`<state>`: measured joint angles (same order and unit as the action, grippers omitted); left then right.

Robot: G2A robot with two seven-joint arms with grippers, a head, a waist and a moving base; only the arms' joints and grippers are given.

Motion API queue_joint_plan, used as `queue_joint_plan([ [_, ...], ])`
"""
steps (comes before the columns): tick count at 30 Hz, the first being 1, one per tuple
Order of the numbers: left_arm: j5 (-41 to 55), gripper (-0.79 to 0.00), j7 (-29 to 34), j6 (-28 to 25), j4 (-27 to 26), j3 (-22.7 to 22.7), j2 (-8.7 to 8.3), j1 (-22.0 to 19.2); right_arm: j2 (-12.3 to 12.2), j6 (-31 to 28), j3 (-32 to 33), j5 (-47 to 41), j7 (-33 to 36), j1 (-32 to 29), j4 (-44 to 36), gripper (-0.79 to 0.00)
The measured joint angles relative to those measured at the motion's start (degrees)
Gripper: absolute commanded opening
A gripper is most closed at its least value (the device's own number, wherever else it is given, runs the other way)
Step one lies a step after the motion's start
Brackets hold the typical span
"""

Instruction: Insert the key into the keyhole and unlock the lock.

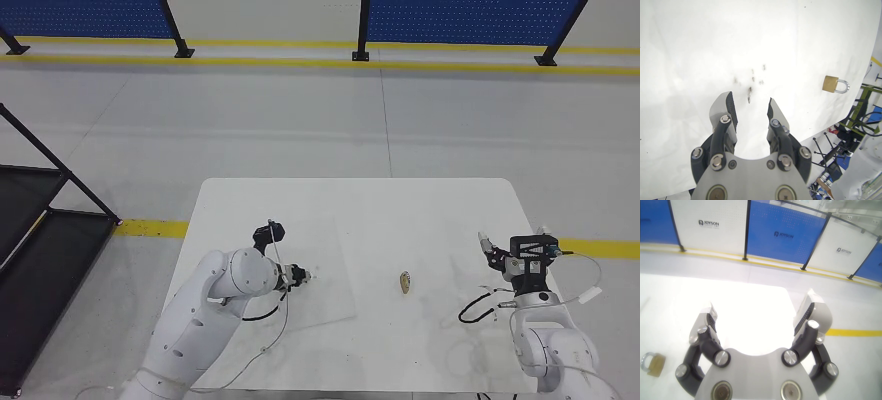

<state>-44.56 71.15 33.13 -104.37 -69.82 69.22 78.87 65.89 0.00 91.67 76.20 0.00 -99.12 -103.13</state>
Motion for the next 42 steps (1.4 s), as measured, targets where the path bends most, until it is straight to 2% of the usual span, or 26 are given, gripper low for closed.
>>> queue_joint_plan([
  [12, 1.74, -0.443, -0.43, 0.43, 2.57, 1.15, -0.28, -1.27, 0.0, 0.0, 0.0, 0.0, 0.0, 0.0, 0.0, 0.0],
  [17, 2.29, -0.536, -0.68, 0.68, 3.4, 1.63, -0.38, -1.75, 0.0, 0.0, 0.0, 0.0, 0.0, 0.0, 0.0, 0.0],
  [28, 3.4, -0.622, -0.76, 0.75, 3.88, 2.14, -0.77, -2.3, 0.0, 0.0, 0.0, 0.0, 0.0, 0.0, 0.0, 0.0],
  [32, 3.58, -0.699, -0.86, 0.86, 4.27, 2.44, -0.9, -2.6, 0.0, 0.0, 0.0, 0.0, 0.0, 0.0, 0.0, 0.0],
  [34, 3.72, -0.785, -0.9, 0.89, 4.31, 2.68, -0.95, -2.74, 0.0, 0.0, 0.0, 0.0, 0.0, 0.0, 0.0, 0.0],
  [42, 3.09, -0.785, -0.96, 0.96, 2.38, 3.18, -1.34, -2.73, 0.0, 0.0, 0.0, 0.0, 0.0, 0.0, 0.0, 0.0],
])
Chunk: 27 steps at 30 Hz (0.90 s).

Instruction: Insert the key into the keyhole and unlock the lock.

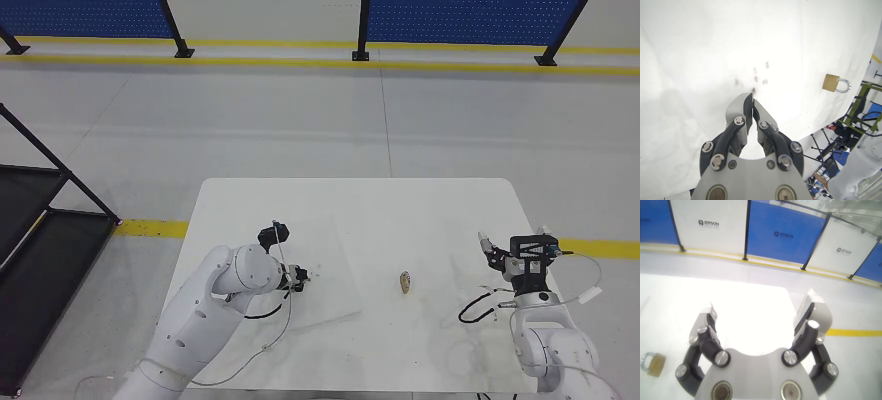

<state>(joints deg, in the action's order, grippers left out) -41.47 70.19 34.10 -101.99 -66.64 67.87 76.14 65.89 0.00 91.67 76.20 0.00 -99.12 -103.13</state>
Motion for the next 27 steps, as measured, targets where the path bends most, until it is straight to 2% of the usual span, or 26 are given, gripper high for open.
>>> queue_joint_plan([
  [8, -3.13, -0.785, 1.51, -1.51, -3.9, -0.6, -0.97, 1.21, 0.0, 0.0, 0.0, 0.0, 0.0, 0.0, 0.0, 0.0],
  [13, -4.98, -0.785, 4.34, -4.33, -4.9, -1.53, -1.85, 2.28, 0.0, 0.0, 0.0, 0.0, 0.0, 0.0, 0.0, 0.0],
  [18, -5.18, -0.785, 4.95, -4.95, -7.02, -3.78, -2.42, 3.22, 0.0, 0.0, 0.0, 0.0, 0.0, 0.0, 0.0, 0.0],
  [21, -1.67, -0.785, 2.73, -3.47, -9.84, -6.55, -2.43, 3.86, 0.0, 0.0, 0.0, 0.0, 0.0, 0.0, 0.0, 0.0],
  [24, 4.22, -0.785, -0.75, -3.28, -10.46, -10.33, -2.35, 5.38, 0.0, 0.0, 0.0, 0.0, 0.0, 0.0, 0.0, 0.0],
  [27, 11.69, -0.785, -5.2, -6.04, -10.76, -14.55, -2.2, 7.26, 0.0, 0.0, 0.0, 0.0, 0.0, 0.0, 0.0, 0.0],
])
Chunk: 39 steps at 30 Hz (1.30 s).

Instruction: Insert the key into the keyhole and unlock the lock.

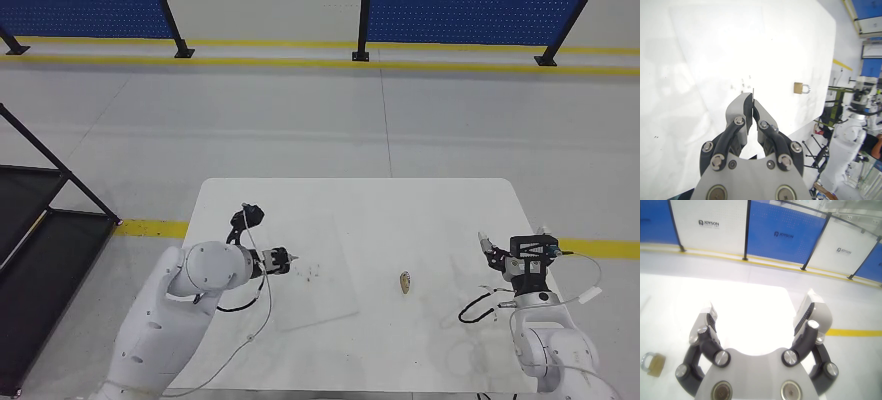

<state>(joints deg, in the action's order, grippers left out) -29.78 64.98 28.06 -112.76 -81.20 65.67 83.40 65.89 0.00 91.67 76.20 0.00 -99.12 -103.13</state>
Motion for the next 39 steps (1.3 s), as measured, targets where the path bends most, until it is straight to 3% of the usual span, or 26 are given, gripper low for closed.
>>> queue_joint_plan([
  [5, 18.54, -0.785, -5.22, -10.42, 1.04, -7.22, 0.37, 4.69, 0.0, 0.0, 0.0, 0.0, 0.0, 0.0, 0.0, 0.0],
  [9, 32.48, -0.785, -6.35, -21.06, 5.11, -11.23, 0.54, 8.1, 0.0, 0.0, 0.0, 0.0, 0.0, 0.0, 0.0, 0.0],
  [13, 42.78, -0.785, -5.05, -28.71, 10.71, -12.38, 0.68, 8.47, 0.0, 0.0, 0.0, 0.0, 0.0, 0.0, 0.0, 0.0],
  [19, 56.25, -0.785, 1.86, -37.5, 18.5, -13.08, 0.64, 6.34, 0.0, 0.0, 0.0, 0.0, 0.0, 0.0, 0.0, 0.0],
  [26, 61.27, -0.785, 9.81, -38.29, 26.16, -11.74, 0.23, 2.09, 0.0, 0.0, 0.0, 0.0, 0.0, 0.0, 0.0, 0.0],
  [39, 61.31, -0.785, 9.88, -38.37, 26.26, -11.69, 0.23, 2.03, 0.0, 0.0, 0.0, 0.0, 0.0, 0.0, 0.0, 0.0],
])
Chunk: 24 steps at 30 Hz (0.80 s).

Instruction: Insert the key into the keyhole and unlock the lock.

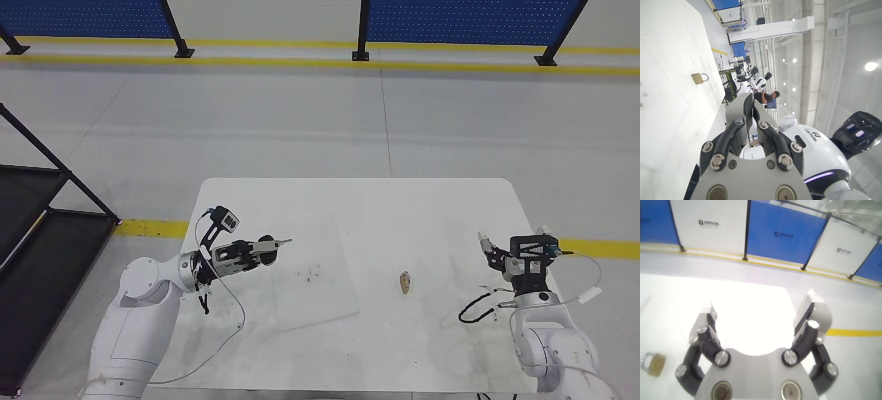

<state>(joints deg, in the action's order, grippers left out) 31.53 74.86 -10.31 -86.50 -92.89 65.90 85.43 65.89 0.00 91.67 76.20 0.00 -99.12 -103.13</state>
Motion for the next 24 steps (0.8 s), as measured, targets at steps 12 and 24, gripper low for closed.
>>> queue_joint_plan([
  [12, 0.0, -0.785, 0.0, 0.0, 0.0, 0.0, 0.0, 0.0, 0.16, -11.15, -6.92, -1.38, 8.31, -0.32, -4.01, 0.0],
  [24, 0.0, -0.785, 0.0, 0.0, 0.0, 0.0, 0.0, 0.0, 0.96, -2.11, -13.02, -10.6, 44.52, 5.5, -13.81, 0.0],
])
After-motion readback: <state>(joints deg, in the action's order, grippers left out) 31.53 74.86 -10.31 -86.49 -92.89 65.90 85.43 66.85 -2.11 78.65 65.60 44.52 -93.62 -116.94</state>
